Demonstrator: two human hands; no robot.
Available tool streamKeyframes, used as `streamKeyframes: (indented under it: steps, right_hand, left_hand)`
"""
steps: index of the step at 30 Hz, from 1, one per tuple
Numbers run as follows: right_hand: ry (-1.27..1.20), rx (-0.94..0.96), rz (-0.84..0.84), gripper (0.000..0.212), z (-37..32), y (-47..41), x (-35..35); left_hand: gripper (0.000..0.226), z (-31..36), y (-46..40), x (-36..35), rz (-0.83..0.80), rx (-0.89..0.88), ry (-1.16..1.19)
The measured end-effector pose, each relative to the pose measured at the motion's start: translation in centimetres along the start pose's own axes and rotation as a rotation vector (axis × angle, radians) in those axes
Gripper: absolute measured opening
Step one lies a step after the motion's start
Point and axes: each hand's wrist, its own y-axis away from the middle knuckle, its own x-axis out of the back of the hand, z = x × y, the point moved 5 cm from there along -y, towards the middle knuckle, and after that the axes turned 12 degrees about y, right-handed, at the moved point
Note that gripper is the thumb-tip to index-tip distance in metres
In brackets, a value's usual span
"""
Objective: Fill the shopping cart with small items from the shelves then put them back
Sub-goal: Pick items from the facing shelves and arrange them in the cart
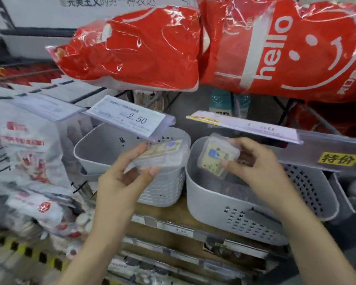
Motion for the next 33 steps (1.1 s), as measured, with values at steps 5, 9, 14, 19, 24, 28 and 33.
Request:
streamKeyframes:
  steps: [5, 9, 14, 19, 24, 28, 33]
  right_hand:
    - [-0.199, 0.083, 0.118, 0.032, -3.0, 3.1, -2.0]
    - [-0.34, 0.05, 0.154, 0.025, -5.5, 4.4, -5.9]
    - [-0.473, -0.106, -0.03, 0.025, -8.4, 6.4, -16.0]
    - [-0.534, -0.245, -0.328, 0.02, -11.9, 8.7, -29.0]
    - [-0.527, -0.294, -0.636, 0.018, -15.9, 12.7, -41.4]
    - [-0.521, -0.329, -0.85, 0.02, -18.5, 16.0, -49.1]
    - [-0.474, -0.329, -1.025, 0.022, -20.7, 17.7, -57.2]
  left_hand:
    - [0.048, 0.1, 1.8, 3.6, 0.156, 0.041, 0.272]
    - [0.025, 1.0, 3.0, 8.6, 0.289, 0.072, 0.278]
    - [0.011, 2.0, 5.9, 18.4, 0.475, 0.11, 0.186]
    - [0.016, 2.5, 12.1, 30.3, 0.752, 0.141, 0.089]
    - [0.026, 4.5, 19.8, 40.4, 1.091, 0.099, 0.121]
    - [0.032, 6.2, 24.9, 45.8, 1.312, 0.059, 0.193]
    - [0.091, 6.4, 28.2, 50.5, 1.436, 0.031, 0.204]
